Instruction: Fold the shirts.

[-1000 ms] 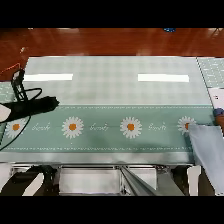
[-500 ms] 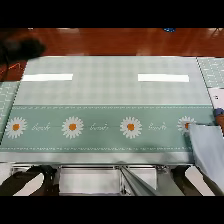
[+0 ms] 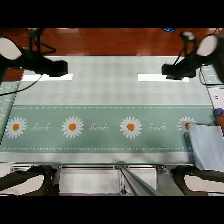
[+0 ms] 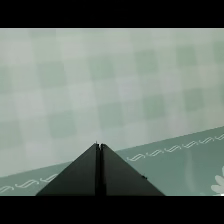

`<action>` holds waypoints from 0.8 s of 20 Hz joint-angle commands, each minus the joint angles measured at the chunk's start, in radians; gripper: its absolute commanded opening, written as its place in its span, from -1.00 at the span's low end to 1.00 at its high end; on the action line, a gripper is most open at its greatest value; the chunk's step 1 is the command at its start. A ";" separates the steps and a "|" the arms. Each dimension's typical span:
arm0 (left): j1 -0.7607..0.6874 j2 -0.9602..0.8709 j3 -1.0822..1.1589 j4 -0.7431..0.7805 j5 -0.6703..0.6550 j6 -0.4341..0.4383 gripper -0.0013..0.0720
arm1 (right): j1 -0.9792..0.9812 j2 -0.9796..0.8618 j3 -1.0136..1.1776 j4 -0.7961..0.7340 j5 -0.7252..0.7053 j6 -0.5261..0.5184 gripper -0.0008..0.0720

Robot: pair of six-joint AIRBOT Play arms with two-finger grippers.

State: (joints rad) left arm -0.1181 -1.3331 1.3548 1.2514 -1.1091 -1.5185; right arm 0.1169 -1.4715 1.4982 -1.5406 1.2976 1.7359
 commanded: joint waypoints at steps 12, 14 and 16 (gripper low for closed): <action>0.005 -0.041 -0.057 0.024 -0.006 -0.039 -0.91 | 0.052 -0.069 0.007 -0.119 0.065 0.043 -0.90; 0.005 -0.047 -0.058 0.024 -0.006 -0.039 -0.91 | 0.052 -0.069 0.007 -0.119 0.065 0.043 -0.90; 0.005 -0.051 -0.058 0.024 -0.006 -0.039 -0.91 | 0.052 -0.069 0.007 -0.119 0.065 0.043 -0.90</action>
State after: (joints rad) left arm -0.1135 -1.3785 1.2976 1.2751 -1.1152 -1.5566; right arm 0.1680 -1.5406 1.5043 -1.6588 1.3609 1.7779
